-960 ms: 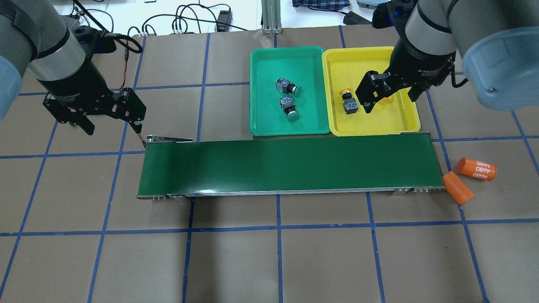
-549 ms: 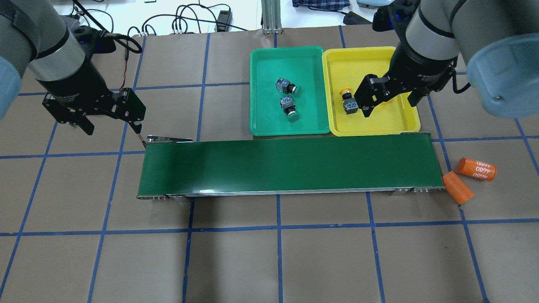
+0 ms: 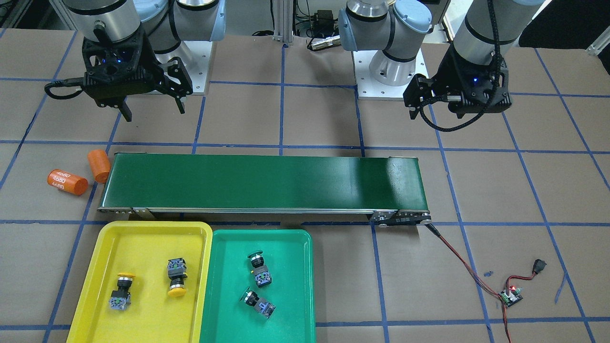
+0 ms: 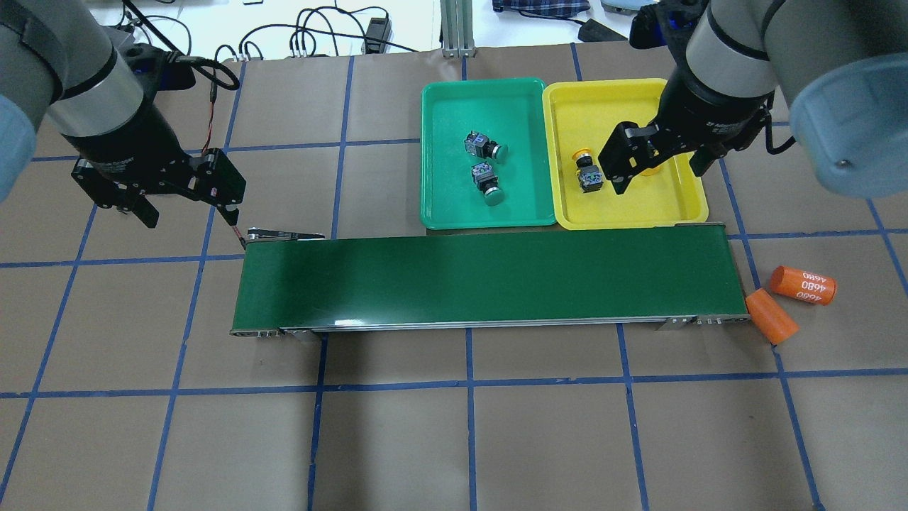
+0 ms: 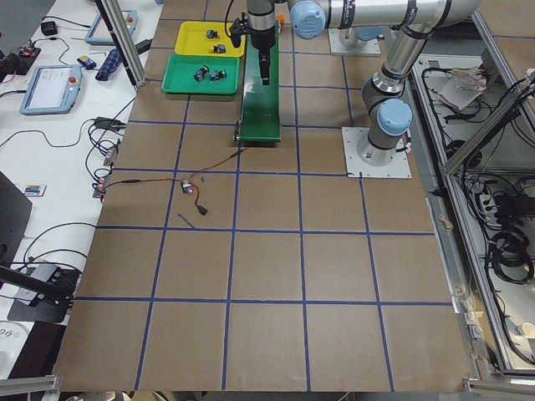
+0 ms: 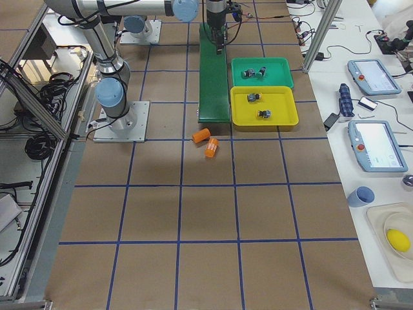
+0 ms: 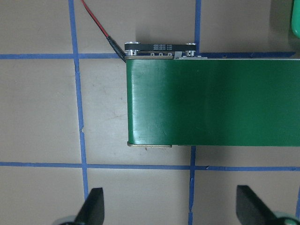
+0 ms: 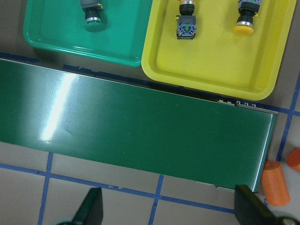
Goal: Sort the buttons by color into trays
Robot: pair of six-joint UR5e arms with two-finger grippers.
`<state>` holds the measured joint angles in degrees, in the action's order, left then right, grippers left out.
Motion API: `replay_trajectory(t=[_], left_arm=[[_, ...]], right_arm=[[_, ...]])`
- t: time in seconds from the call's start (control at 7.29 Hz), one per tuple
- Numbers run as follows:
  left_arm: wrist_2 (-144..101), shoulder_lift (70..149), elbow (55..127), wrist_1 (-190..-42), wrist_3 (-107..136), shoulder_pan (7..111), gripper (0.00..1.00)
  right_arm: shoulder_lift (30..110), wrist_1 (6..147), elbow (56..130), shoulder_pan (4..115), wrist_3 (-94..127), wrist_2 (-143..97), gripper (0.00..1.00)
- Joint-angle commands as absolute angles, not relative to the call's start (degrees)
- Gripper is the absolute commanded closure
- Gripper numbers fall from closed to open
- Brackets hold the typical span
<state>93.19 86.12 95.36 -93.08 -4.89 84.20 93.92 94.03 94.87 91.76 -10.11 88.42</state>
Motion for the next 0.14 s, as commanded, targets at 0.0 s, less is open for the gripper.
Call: replay_trajectory(t=[0.0], left_arm=[[93.3,86.2,95.4,-93.2,-4.8,84.2,0.0]], right_arm=[[94.0,94.1,94.8,91.8,-10.1,88.6,0.0]])
